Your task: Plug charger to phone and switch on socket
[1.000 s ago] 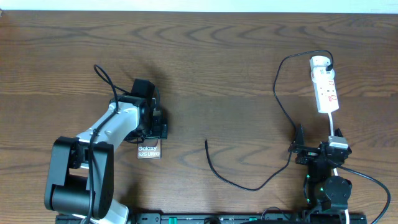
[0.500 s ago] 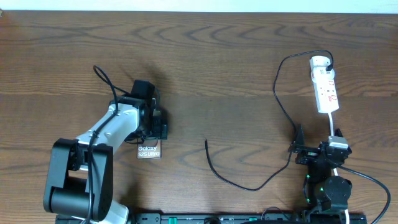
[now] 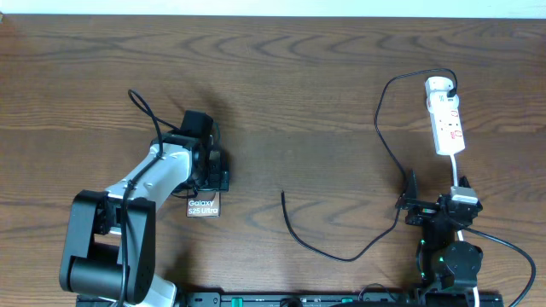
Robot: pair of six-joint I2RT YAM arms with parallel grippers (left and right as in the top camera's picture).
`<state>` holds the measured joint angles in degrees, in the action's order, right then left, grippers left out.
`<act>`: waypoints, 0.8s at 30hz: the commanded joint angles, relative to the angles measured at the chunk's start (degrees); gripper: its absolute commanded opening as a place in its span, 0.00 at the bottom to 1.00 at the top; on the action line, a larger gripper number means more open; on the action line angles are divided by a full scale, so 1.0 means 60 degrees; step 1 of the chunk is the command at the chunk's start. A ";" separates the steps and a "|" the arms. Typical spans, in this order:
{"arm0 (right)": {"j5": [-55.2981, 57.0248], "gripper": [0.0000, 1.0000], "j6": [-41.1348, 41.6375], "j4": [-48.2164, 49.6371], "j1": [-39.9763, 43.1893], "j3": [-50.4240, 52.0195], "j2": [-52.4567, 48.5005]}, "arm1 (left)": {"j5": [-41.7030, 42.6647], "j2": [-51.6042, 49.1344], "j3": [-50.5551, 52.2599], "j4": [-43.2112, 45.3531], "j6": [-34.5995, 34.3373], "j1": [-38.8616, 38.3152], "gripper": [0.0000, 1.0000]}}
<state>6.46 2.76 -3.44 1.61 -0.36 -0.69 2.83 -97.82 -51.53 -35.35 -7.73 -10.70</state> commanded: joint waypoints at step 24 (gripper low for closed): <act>0.0084 0.99 -0.0007 -0.0036 0.0047 0.0007 0.0051 | -0.1089 -0.0361 0.0426 0.0208 0.0193 -0.0718 0.96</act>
<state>6.48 2.76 -3.44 1.61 -0.36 -0.69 -0.38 -97.38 -51.35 -33.56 -7.27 -14.85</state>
